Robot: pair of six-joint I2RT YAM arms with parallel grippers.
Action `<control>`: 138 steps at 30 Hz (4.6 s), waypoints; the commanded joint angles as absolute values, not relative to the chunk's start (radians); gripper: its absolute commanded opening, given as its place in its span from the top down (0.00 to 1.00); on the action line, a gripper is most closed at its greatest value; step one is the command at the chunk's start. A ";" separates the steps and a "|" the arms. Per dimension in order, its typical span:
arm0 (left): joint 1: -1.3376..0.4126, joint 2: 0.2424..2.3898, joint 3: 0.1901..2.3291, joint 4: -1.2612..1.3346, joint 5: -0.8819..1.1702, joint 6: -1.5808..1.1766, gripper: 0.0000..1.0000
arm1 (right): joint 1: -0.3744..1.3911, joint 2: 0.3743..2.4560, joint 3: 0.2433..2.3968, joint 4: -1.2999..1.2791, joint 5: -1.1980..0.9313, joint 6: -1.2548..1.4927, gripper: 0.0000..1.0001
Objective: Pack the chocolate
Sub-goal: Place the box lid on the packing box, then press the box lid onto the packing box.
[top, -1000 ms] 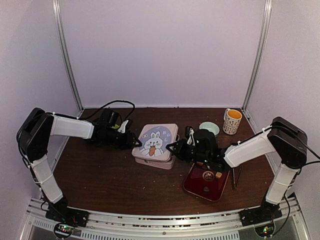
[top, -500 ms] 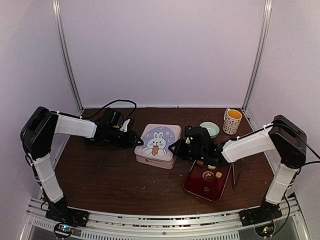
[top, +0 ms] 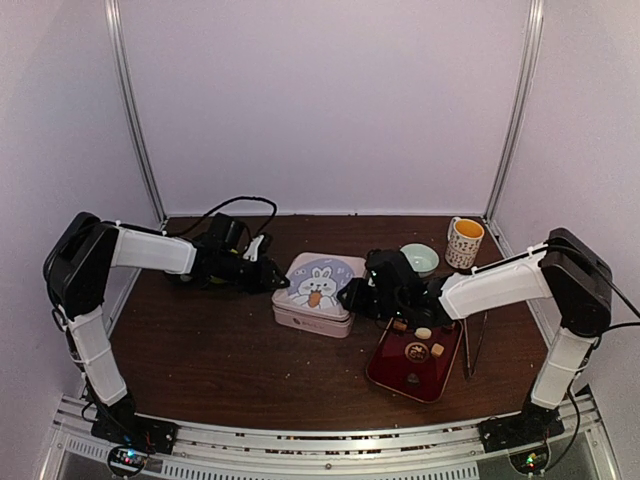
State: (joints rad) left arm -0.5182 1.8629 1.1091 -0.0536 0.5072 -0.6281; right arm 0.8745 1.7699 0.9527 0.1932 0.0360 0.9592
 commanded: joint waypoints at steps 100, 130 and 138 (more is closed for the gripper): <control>-0.513 1.890 0.835 -0.062 0.504 -0.573 0.72 | 0.885 1.814 1.040 0.081 -0.241 0.888 0.58; -0.434 1.929 1.221 -0.170 0.476 -0.507 0.39 | 0.648 1.842 1.219 -0.003 -0.285 0.701 0.37; -0.425 2.009 1.285 -0.126 0.521 -0.527 0.37 | 0.625 1.986 1.338 0.040 -0.359 0.744 0.14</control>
State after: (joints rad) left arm -0.4351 1.9762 1.2469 -0.1791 0.4820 -0.5251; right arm 0.6357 1.9354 1.2781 0.0078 -0.3149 0.7280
